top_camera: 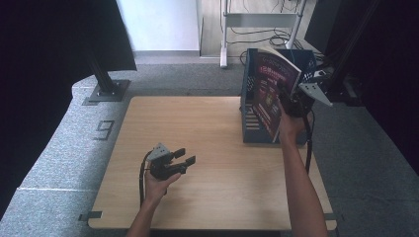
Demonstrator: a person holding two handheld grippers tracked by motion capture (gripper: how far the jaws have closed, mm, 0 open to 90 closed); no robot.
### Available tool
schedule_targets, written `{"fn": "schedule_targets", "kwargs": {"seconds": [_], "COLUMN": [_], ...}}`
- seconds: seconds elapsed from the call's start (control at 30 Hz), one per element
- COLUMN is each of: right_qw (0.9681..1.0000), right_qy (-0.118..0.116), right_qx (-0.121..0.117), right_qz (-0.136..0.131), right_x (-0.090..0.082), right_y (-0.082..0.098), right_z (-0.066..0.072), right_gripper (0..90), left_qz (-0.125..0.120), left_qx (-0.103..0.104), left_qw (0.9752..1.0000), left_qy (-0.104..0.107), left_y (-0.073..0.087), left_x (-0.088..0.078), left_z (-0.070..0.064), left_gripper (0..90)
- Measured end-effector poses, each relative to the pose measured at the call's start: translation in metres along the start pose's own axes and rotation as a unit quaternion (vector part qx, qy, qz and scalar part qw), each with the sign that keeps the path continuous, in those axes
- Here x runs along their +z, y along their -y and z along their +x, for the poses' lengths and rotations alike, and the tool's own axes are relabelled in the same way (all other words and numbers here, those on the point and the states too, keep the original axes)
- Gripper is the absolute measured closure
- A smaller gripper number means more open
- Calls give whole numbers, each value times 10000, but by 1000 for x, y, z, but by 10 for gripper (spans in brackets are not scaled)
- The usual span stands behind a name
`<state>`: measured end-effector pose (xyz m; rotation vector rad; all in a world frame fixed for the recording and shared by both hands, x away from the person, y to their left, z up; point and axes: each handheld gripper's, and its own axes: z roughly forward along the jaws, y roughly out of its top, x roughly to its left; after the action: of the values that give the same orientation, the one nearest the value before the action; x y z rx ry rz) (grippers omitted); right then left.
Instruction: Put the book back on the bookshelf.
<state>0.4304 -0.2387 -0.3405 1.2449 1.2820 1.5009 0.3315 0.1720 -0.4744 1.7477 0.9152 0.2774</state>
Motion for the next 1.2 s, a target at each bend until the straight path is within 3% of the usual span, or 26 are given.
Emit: {"fn": "schedule_targets", "kwargs": {"seconds": [0.6, 1.2], "right_qw": [9999, 9998], "right_qy": [71, 193], "right_qx": [80, 11], "right_qz": [32, 52], "right_x": [26, 37], "right_y": [8, 17], "right_z": [6, 8], "right_gripper": [815, 815], "left_qz": [164, 97], "left_qx": [68, 11], "left_qw": [9998, 9999], "left_qy": [82, 68], "left_y": [5, 4], "left_x": [8, 3], "left_z": [-6, -2], "left_gripper": [406, 408]}}
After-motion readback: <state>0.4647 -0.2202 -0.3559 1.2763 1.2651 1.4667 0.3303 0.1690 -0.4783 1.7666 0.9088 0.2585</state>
